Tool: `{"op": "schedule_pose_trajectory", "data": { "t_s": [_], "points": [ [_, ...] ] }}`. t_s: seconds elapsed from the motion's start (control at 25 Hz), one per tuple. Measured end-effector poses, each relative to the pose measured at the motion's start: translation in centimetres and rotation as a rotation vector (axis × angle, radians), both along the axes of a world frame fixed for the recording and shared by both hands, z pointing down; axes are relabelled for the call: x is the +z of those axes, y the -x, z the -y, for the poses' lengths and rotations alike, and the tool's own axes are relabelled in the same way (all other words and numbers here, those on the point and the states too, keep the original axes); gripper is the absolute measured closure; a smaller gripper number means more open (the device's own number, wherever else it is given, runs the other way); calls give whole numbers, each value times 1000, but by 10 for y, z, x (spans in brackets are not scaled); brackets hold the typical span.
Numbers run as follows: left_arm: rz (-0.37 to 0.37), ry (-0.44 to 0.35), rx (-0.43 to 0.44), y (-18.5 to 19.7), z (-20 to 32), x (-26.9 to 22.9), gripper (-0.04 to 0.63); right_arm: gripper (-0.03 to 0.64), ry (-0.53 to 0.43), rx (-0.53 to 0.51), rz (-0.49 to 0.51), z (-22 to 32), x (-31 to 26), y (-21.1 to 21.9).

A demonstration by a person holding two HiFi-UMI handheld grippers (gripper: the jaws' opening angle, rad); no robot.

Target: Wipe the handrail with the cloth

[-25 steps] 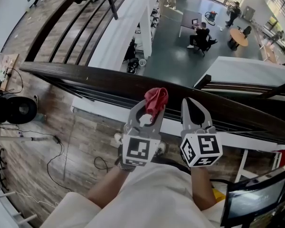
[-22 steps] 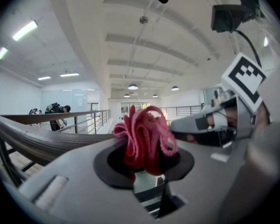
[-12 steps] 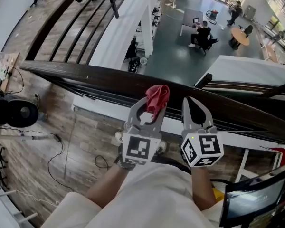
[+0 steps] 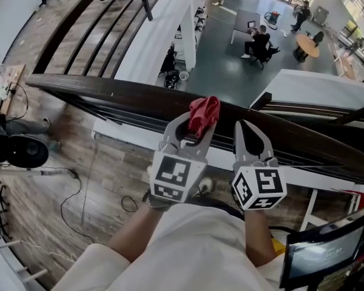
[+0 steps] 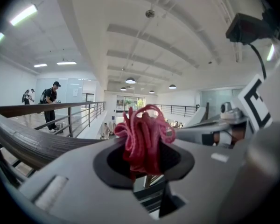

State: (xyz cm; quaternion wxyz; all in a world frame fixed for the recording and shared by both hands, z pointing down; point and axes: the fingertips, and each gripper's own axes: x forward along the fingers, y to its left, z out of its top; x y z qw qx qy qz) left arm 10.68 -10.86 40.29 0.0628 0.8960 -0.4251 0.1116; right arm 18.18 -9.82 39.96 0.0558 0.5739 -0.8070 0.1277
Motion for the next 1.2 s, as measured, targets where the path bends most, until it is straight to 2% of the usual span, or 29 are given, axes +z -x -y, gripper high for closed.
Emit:
{"op": "schedule_pose_trajectory", "data": {
  "t_s": [0.36, 0.64, 1.0, 1.2],
  "points": [
    [-5, 52, 0, 0, 6, -2, 459, 614, 11, 51, 15, 0, -2, -11],
    [8, 64, 3, -1, 8, 4, 459, 614, 13, 112, 18, 5, -3, -16],
    [-66, 161, 95, -20, 17, 5, 460, 614, 63, 217, -37, 0, -15, -34],
    [-65, 140, 144, -29, 17, 2, 462, 614, 81, 251, -54, 4, -19, -42]
  ]
}}
